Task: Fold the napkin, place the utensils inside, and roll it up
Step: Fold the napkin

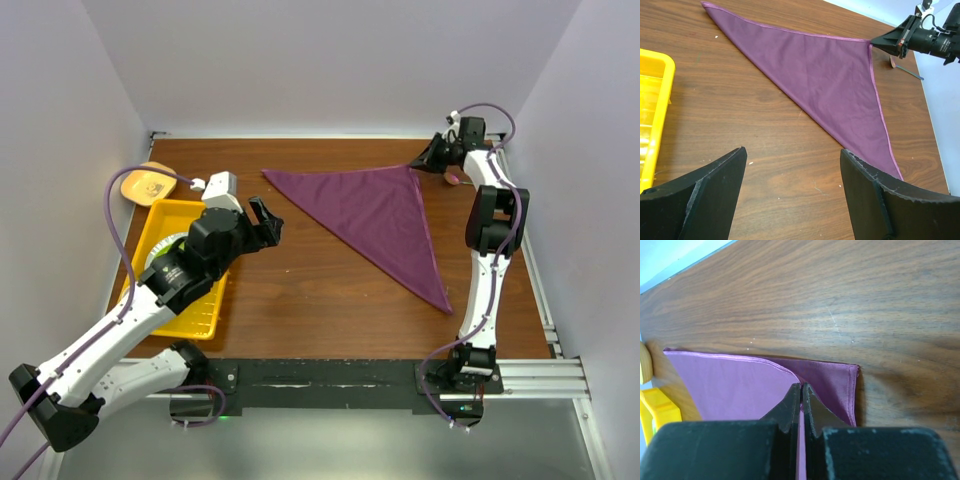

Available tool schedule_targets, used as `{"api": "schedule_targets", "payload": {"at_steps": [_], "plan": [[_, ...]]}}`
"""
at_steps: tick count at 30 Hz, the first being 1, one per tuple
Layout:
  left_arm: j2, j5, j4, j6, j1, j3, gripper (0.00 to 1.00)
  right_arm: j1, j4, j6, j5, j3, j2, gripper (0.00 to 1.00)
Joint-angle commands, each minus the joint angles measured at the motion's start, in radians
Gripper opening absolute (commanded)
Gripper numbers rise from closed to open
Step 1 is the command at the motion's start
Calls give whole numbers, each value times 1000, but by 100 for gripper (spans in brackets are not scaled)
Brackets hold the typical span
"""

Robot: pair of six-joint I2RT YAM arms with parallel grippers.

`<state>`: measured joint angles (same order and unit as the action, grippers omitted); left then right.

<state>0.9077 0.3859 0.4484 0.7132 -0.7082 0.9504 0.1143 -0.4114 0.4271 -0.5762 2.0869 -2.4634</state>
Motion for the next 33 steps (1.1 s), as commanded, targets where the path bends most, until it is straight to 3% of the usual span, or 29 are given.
{"api": "schedule_targets", "payload": {"at_steps": [1, 5, 8, 9, 11, 12, 13, 15, 20, 25, 28, 29, 33], "plan": [[8, -12, -51, -24, 1, 19, 81, 12, -21, -2, -11, 53, -5, 6], [29, -31, -63, -27, 1, 21, 81, 12, -87, -60, 51, 102, -17, 8], [60, -61, -76, -29, 3, 31, 81, 12, -141, -93, 105, 143, -26, 20], [83, -79, -76, -29, 4, 37, 82, 12, -164, -96, 108, 154, -29, 37], [108, -99, -80, -24, 6, 63, 82, 13, -181, -99, 107, 176, -28, 61], [132, -116, -88, -24, 7, 70, 82, 10, -181, -99, 105, 174, -17, 80], [141, -125, -115, -27, 7, 77, 83, 10, -181, -100, 120, 167, 9, 88], [187, -134, -141, -27, 12, 85, 83, 5, -205, -102, 150, 154, 44, 93], [350, -204, -240, 15, 70, 145, 79, -67, -259, -30, 399, -3, 226, 91], [612, -375, -396, 126, 208, 247, 51, -241, -276, -2, 571, -146, 348, 86], [782, -424, -466, 117, 257, 347, 35, -303, -192, 50, 559, -320, 454, 81], [819, -442, -485, 117, 269, 367, 28, -314, -194, 59, 527, -350, 471, 70], [1002, -461, -550, 127, 335, 461, 12, -379, -256, 67, 408, -470, 564, 63]]}}
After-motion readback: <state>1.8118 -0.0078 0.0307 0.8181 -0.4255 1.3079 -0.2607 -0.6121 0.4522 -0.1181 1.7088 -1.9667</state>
